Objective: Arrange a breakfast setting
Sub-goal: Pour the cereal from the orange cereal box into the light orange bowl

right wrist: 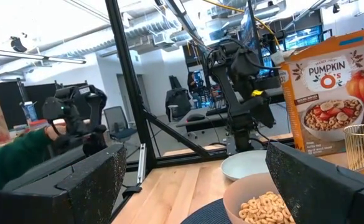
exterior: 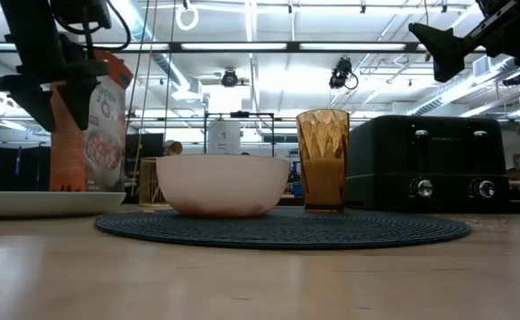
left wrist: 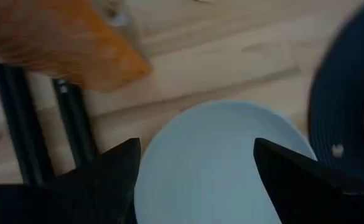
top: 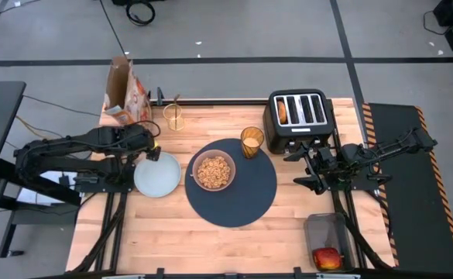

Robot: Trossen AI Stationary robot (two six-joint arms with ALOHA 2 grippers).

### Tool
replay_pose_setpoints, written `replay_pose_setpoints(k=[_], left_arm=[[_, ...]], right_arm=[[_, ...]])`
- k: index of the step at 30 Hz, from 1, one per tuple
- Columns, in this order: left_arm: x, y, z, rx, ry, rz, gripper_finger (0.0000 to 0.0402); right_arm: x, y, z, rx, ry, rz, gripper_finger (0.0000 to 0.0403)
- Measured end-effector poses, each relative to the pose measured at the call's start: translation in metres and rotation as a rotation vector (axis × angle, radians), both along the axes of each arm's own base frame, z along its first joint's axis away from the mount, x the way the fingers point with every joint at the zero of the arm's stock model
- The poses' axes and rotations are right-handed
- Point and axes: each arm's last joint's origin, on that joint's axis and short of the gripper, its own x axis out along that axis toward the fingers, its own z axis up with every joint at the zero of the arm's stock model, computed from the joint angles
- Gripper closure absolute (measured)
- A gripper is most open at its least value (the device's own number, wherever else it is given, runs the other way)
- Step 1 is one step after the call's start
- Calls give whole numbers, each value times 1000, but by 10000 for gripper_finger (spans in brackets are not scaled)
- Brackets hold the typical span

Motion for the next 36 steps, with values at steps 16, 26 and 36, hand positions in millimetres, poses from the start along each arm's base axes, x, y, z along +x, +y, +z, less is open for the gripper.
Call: replay_pose_setpoints(k=[16,26,36], left_arm=[[62,-52,7,272,-187,-726,84],[110,-62,-44,246,-67,-873,121],[101,-40,-90,217,-122,-913,152]], right_arm=[[0,0,0,-1,3,0,16],[0,0,-1,25,17,7,25],[0,0,-1,73,24,20,25]])
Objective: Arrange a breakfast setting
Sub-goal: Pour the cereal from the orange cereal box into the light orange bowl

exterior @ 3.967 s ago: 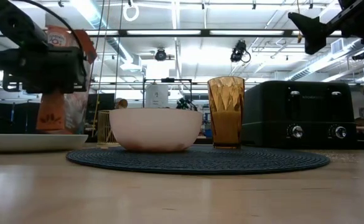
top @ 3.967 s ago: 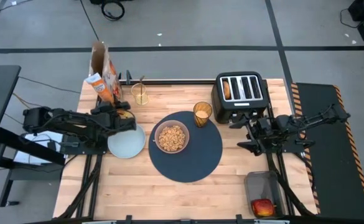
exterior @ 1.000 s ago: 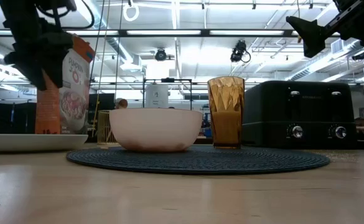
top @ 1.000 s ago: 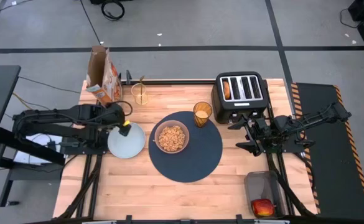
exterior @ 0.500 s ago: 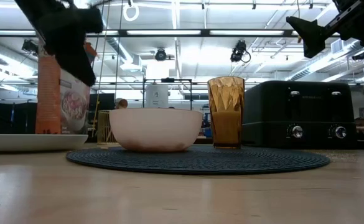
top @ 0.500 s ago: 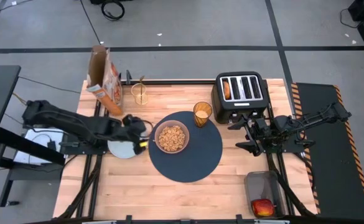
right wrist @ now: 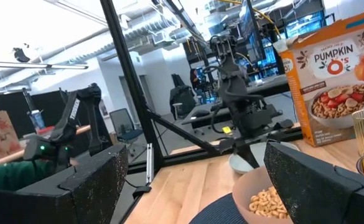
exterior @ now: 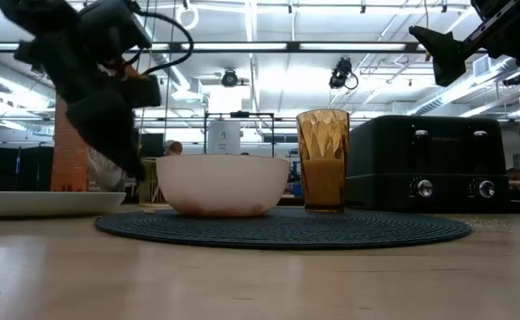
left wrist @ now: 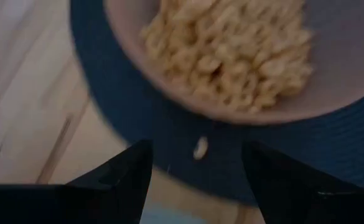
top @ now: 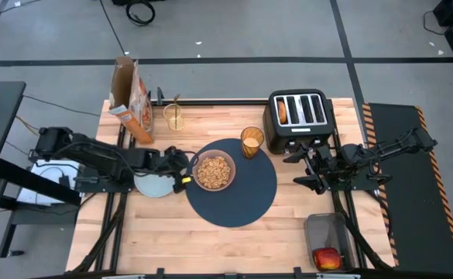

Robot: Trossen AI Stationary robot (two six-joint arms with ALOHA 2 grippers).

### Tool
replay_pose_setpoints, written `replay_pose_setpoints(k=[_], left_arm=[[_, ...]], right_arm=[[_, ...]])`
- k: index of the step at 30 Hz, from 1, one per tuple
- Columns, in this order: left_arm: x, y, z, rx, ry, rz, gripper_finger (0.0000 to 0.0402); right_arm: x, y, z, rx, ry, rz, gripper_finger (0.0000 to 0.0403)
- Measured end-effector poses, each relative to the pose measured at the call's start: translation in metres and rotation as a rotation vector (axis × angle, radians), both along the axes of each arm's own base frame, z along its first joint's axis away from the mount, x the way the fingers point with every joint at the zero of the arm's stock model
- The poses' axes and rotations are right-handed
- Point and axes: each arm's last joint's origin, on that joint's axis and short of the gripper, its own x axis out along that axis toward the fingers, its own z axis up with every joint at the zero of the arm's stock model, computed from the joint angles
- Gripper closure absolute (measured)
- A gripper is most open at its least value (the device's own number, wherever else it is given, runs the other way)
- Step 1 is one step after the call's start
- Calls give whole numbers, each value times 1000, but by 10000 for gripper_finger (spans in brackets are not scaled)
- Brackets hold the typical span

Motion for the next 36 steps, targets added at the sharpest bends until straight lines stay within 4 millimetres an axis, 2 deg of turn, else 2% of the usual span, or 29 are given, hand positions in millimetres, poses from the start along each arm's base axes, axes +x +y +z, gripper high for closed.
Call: replay_pose_setpoints(k=[8,13,18,36], left_arm=[[-11,2,-23,-12,-43,-62,159],[-1,2,-31,49,-98,-129,175],[1,2,-46,53,-33,-139,191],[7,0,-51,18,-63,-148,261]], right_arm=[[0,-1,1,9,-14,-27,25],[0,-2,2,6,-21,-60,25],[0,-2,2,11,-20,-61,25],[0,-2,2,17,-23,-81,25]])
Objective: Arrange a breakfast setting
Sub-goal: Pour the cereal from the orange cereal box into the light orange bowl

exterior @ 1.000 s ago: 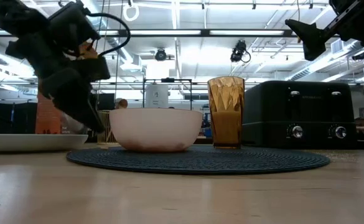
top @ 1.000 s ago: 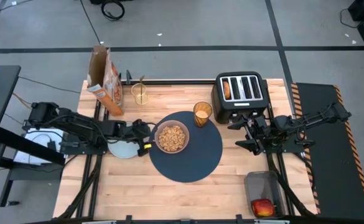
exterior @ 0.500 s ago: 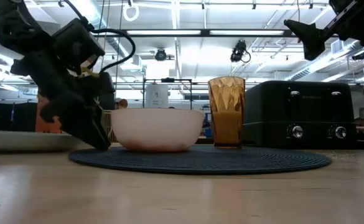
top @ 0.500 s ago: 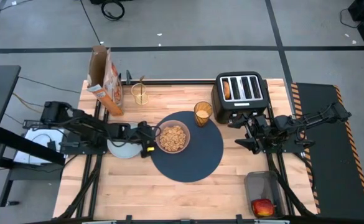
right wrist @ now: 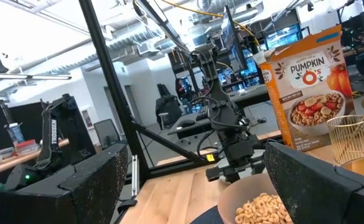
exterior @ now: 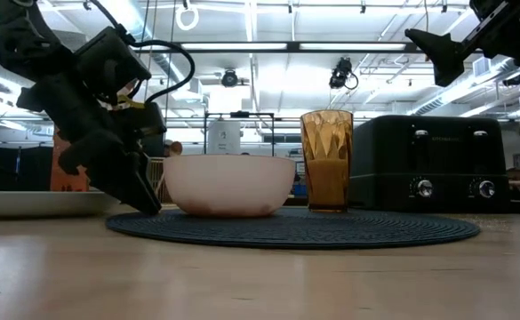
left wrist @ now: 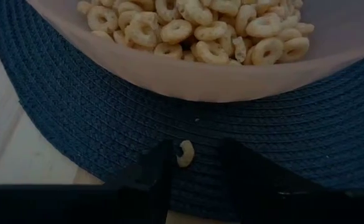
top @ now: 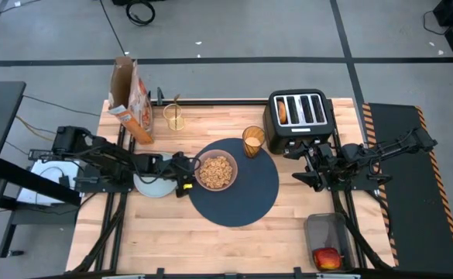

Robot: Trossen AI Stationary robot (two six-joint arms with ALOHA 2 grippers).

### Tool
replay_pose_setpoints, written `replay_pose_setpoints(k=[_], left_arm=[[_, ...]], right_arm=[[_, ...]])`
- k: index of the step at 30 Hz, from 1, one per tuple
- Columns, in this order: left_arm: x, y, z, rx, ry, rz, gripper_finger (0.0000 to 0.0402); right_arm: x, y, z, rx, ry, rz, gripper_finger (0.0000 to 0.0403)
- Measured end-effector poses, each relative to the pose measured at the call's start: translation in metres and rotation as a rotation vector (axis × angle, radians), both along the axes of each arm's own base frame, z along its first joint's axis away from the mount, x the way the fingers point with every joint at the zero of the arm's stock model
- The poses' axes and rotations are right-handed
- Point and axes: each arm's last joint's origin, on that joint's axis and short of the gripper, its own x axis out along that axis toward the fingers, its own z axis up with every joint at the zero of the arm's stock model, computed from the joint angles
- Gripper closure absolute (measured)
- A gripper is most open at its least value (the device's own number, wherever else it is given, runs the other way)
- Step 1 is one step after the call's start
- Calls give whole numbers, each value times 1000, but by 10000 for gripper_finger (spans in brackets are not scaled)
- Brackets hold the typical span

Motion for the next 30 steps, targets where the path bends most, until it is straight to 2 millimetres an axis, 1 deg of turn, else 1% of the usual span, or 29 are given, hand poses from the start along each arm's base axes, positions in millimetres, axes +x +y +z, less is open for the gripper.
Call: replay_pose_setpoints(k=[11,19,30], left_arm=[[0,0,0,-56,-19,71,294],[0,0,0,-63,-21,80,321],[1,0,0,-65,-22,80,338]], right_arm=[[0,0,0,-3,0,0,25],[0,0,0,-11,0,0,25],[0,0,0,-27,-2,-3,25]])
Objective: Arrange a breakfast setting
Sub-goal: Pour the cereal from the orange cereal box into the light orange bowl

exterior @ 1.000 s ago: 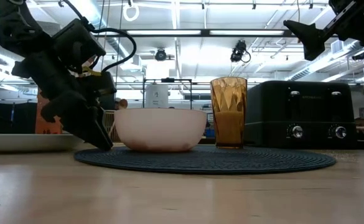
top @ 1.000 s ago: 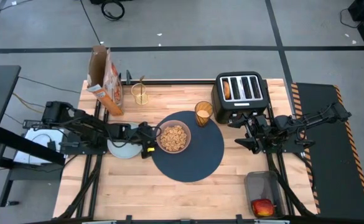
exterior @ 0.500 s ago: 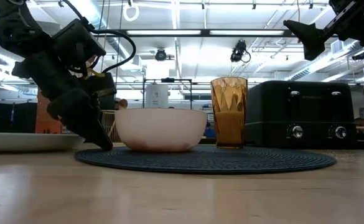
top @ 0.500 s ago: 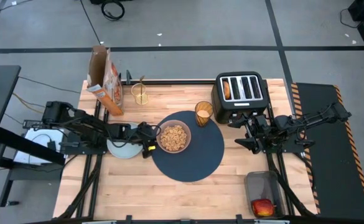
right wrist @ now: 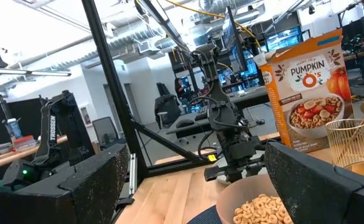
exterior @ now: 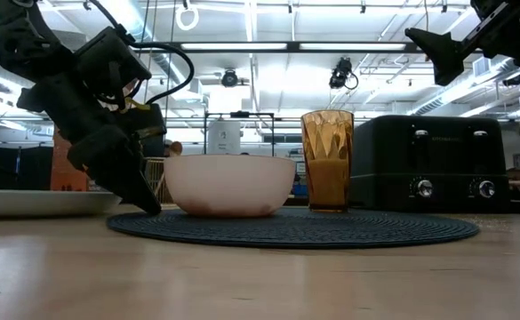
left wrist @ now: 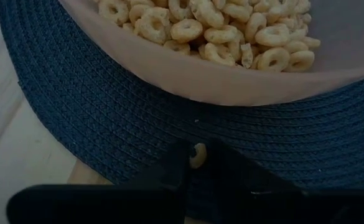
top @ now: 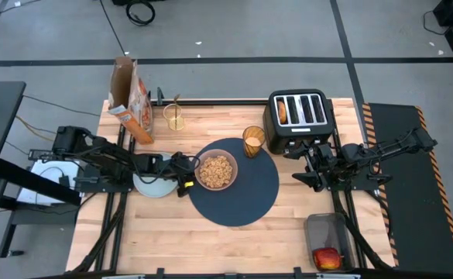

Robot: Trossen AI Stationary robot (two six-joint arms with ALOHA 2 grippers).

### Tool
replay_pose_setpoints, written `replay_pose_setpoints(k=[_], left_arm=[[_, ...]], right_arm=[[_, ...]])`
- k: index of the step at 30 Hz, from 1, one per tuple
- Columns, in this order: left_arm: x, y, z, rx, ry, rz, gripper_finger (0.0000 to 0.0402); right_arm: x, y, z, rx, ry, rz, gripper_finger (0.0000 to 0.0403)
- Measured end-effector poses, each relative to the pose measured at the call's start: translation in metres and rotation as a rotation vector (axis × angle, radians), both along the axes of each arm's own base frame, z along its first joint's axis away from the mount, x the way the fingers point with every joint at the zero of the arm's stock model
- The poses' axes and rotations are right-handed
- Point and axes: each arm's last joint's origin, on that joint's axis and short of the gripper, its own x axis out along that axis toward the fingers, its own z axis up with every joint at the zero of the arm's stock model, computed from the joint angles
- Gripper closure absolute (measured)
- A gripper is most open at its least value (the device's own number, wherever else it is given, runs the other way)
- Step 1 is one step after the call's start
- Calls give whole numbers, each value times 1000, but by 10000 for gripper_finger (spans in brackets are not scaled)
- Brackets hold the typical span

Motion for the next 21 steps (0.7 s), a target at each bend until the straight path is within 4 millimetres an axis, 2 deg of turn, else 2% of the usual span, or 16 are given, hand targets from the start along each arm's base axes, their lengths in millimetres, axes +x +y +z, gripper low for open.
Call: replay_pose_setpoints(k=[8,14,21], left_arm=[[0,0,4,-5,-18,6,338],[3,0,20,-4,-95,0,338],[-10,0,31,-41,-59,13,338]], right_arm=[[0,0,0,0,0,0,25],[0,0,0,6,0,1,25],[0,0,0,21,2,5,25]])
